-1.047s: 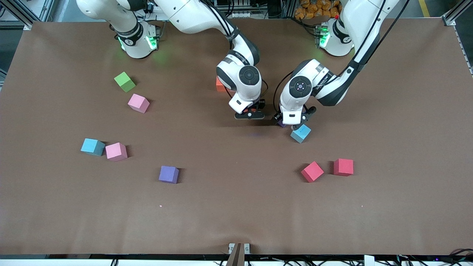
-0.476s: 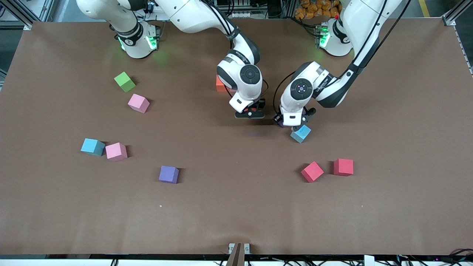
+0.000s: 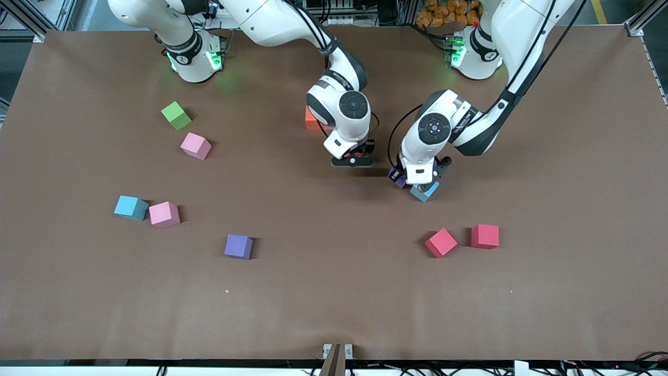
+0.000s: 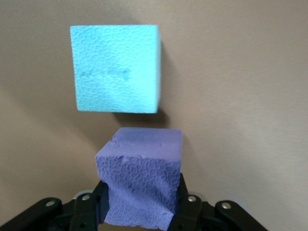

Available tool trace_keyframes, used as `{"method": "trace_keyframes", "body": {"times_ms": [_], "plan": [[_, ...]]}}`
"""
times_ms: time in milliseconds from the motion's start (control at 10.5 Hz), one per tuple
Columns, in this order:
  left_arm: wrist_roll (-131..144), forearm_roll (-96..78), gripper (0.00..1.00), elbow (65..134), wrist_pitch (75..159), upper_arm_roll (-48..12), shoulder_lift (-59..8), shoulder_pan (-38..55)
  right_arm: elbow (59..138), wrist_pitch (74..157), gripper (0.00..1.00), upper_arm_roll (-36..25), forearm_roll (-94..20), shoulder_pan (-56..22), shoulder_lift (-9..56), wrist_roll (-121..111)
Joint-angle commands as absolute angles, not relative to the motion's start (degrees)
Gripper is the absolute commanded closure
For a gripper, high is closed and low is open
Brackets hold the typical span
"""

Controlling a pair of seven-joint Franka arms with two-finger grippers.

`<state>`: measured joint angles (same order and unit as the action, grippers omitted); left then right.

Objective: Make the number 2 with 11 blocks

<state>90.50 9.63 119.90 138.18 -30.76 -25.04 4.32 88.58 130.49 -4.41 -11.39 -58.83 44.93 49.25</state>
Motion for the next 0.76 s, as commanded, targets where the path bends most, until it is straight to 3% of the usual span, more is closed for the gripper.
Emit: {"method": "trace_keyframes", "body": {"times_ms": [0,95,571,666], "plan": [[92.4,7.7,0.76,118.4,135.2,-31.9,-22.6,3.9,89.3,130.1,0.21,-4.9,-10.6,-60.0,44.6,51.1],[92.4,6.9,0.76,117.1,133.4,-31.9,-22.4,3.9,89.2,130.2,0.00,-5.0,-10.6,-60.4,44.6,51.2],[92.0,1.7,0.77,111.5,126.7,-32.0,-22.1,3.9,89.6,129.4,0.00,-5.0,-10.6,-60.2,40.1,53.8],[92.0,0.7,0.81,110.9,125.9,-32.9,-21.6,3.9,90.9,128.6,0.00,-5.1,-10.6,-60.1,38.0,53.8]]}}
